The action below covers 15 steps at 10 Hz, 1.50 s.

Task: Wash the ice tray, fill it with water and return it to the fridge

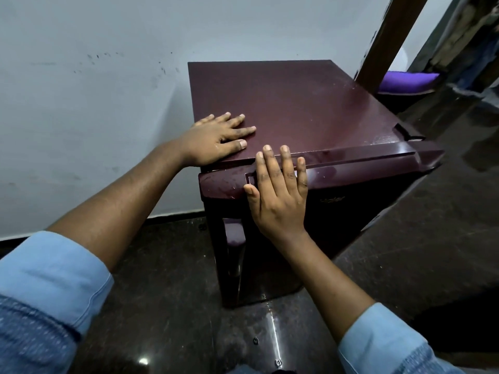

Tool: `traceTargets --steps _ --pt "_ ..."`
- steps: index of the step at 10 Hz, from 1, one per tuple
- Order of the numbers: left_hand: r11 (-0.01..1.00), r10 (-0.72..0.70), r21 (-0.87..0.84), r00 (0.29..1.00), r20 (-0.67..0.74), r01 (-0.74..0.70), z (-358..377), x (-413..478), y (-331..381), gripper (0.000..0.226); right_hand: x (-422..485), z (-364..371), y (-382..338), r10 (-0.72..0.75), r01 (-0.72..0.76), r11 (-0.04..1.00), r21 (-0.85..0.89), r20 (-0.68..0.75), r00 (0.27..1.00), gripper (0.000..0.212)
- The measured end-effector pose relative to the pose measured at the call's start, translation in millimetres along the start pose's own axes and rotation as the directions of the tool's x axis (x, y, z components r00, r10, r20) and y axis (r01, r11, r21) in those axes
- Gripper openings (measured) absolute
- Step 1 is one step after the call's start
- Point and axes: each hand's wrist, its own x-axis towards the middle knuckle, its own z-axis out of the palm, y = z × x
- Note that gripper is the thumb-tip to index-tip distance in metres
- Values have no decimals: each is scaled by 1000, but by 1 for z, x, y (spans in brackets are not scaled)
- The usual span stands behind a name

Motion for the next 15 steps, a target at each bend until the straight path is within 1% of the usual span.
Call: traceTargets --steps 1,2,3,4,5,6,7,8,9,10,11,12,14,15 --pt "1000 4 -8 1000 -12 -4 1 0 -1 52 1 7 3 -42 39 999 -35 -94 995 56" --pt "1000 11 -9 1000 -12 -11 3 0 -2 55 2 11 2 -45 41 999 -33 -139 989 55" --pt "1000 10 -9 1000 -8 -10 3 0 -3 62 1 10 1 -39 35 999 -34 -142 989 54" --pt "1000 14 -14 1000 -5 -14 4 1 -3 60 3 4 -1 -18 14 999 -30 -118 993 55" --pt "999 20 -31 1000 -4 -20 2 1 -3 53 5 -7 -4 3 -2 1000 27 -44 999 59" --pt "996 6 -90 1000 22 -4 -5 0 0 53 6 -22 -3 33 -43 988 150 69 997 60" --pt "955 -16 -297 1000 -2 15 -15 -1 9 47 7 -38 1 54 -82 974 213 134 989 57" --pt "897 -8 -441 996 -85 -31 -19 -3 21 42 7 -54 7 68 -98 976 194 154 986 53" --pt "943 42 -324 992 -119 -79 -16 -1 43 43 10 -71 20 83 -110 985 134 193 978 52" --pt "952 161 -235 974 -156 -195 -17 -3 77 56 14 -96 39 141 -160 986 53 261 955 56" --pt "942 284 -141 947 -153 -306 -23 -6 108 71 18 -122 56 191 -206 978 18 300 935 61" --pt "911 392 -64 904 -168 -407 -25 -5 142 72 11 -155 75 237 -240 970 -26 290 927 64" --pt "838 538 -10 830 -148 -545 -23 3 223 75 -12 -233 109 324 -284 940 -188 242 915 65" --pt "795 603 -1 790 -110 -607 -20 9 271 76 -20 -276 124 458 -393 880 -266 255 852 70"
